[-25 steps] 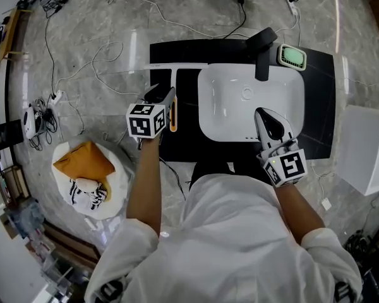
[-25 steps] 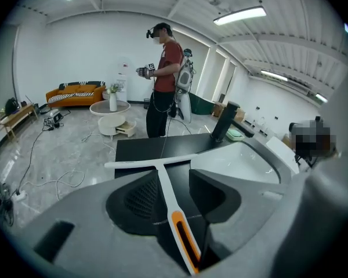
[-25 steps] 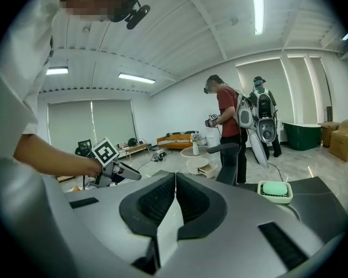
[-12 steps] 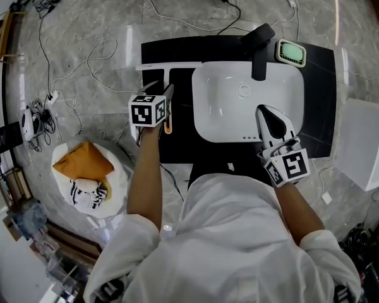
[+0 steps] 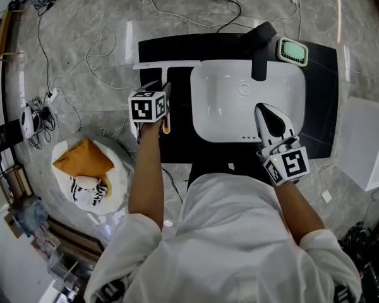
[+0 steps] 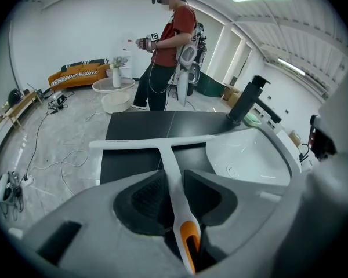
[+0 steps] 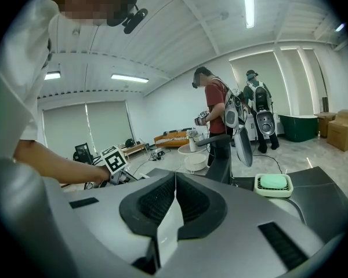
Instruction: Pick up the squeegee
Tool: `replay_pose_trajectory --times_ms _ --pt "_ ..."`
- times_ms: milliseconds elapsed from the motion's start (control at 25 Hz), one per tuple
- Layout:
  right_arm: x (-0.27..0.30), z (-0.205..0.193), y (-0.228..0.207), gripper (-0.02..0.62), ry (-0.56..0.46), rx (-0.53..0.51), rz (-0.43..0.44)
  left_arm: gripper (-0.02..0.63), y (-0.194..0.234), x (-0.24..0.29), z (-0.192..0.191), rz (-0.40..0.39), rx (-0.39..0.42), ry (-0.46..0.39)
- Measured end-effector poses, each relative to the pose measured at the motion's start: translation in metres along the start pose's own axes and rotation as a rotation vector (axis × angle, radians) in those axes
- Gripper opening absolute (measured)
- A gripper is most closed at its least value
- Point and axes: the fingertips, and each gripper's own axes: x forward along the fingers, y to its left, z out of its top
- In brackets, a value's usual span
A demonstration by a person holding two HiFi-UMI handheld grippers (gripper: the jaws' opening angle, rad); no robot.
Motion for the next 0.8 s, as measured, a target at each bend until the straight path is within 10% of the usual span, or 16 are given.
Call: replay_pose_trajectory --times_ms 800 --pt "-0.02 -0.004 -0.001 0.015 -0.016 0.009 -0.005 0.084 0.005 -0.006 -0.003 0.047 -0.057 0.014"
